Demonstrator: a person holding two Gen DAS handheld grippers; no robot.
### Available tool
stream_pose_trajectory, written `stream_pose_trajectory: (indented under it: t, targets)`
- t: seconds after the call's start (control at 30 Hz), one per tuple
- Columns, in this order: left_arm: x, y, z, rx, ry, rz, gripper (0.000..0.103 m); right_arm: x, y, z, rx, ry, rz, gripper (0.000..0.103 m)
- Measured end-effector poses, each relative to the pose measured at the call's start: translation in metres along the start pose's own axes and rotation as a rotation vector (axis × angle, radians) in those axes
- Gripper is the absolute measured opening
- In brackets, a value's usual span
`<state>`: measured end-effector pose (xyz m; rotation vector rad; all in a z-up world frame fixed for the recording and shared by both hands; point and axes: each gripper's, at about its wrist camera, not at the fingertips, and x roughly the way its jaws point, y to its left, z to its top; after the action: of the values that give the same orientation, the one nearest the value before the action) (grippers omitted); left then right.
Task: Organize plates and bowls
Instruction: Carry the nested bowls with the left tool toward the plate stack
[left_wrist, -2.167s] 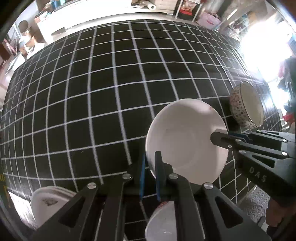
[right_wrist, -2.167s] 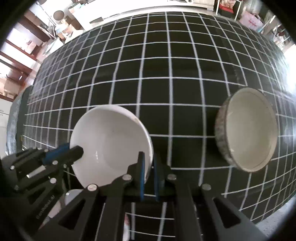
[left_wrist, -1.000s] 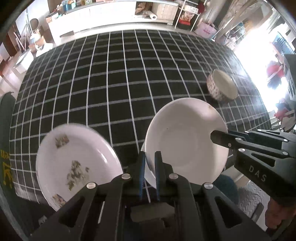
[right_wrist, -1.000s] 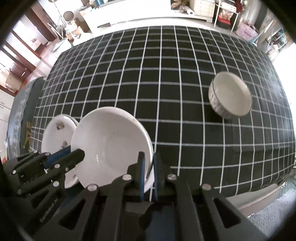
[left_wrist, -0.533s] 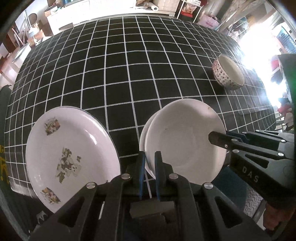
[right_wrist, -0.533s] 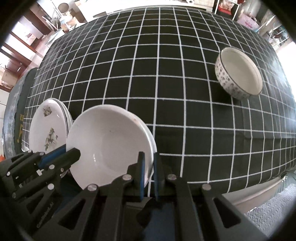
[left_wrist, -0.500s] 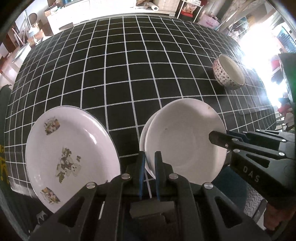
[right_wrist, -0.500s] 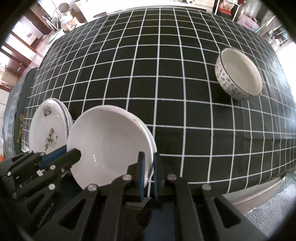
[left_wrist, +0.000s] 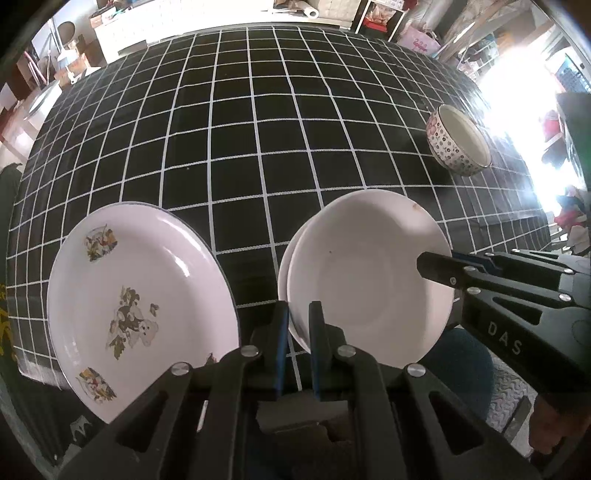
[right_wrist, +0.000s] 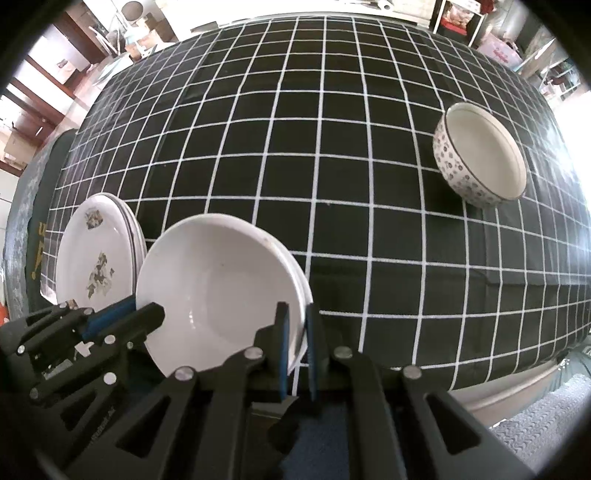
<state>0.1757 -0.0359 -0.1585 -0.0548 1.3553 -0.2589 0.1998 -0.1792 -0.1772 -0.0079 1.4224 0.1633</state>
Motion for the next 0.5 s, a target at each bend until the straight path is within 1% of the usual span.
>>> stream_pose_trajectory:
  t: [0.17,0.5]
  targets:
    - [-0.008,0.003,-0.001,-0.004,-0.012,-0.005,0.008,0.0,-0.001,-0.002,0.003,0.005,0.008,0.012]
    - [-0.033,0.004,-0.005,0.006,-0.067,-0.002,0.008,-0.009,-0.008,-0.008,0.015,-0.007,0.04,0.012]
